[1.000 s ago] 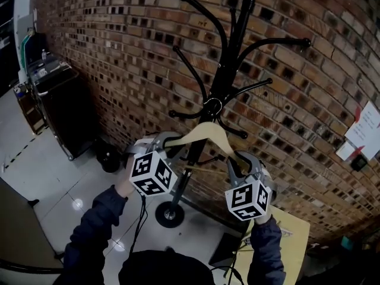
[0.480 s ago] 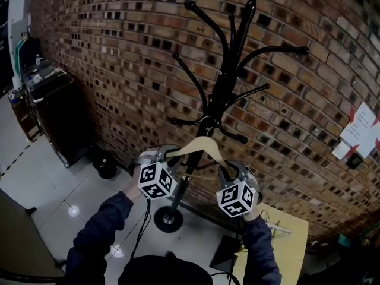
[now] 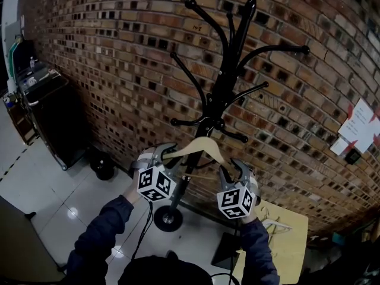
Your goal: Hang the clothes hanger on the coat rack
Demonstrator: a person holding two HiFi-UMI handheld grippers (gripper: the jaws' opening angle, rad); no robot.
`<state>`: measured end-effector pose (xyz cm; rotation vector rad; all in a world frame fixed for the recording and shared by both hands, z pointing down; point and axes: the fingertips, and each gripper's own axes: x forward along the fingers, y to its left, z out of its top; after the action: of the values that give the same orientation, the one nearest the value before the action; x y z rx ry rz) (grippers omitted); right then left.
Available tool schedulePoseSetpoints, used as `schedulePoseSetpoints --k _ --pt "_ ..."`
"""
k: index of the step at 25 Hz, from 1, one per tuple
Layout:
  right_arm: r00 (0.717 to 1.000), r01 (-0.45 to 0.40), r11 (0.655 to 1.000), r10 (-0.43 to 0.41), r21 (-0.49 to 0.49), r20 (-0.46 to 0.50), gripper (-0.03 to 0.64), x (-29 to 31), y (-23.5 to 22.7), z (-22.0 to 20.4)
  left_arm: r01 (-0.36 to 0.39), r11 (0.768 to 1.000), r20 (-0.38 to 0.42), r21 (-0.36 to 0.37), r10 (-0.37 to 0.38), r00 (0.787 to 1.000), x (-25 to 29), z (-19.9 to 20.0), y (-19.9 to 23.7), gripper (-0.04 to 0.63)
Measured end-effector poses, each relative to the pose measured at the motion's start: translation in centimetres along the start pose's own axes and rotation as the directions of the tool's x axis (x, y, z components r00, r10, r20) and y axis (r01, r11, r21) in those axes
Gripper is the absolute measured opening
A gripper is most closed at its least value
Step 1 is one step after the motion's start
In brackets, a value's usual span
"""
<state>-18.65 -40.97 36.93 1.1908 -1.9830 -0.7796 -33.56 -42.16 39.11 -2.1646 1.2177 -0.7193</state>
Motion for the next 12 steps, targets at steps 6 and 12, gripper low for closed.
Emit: schedulePoseSetpoints --k 6,12 --pt "1.000 -0.023 0.999 0.024 0.027 -0.019 0.196 0.4 1.5 -1.5 0.056 0.997 -0.003 -0.051 -0.056 0.998 -0.5 -1.7 -1.0 0.210" --pt "0.999 0.032 0.998 -0.033 0.050 0.021 0.192 -1.7 1.6 -0.9 0.036 0.995 0.010 -0.089 -0.035 0.999 -2.3 -2.6 -1.3 0.210"
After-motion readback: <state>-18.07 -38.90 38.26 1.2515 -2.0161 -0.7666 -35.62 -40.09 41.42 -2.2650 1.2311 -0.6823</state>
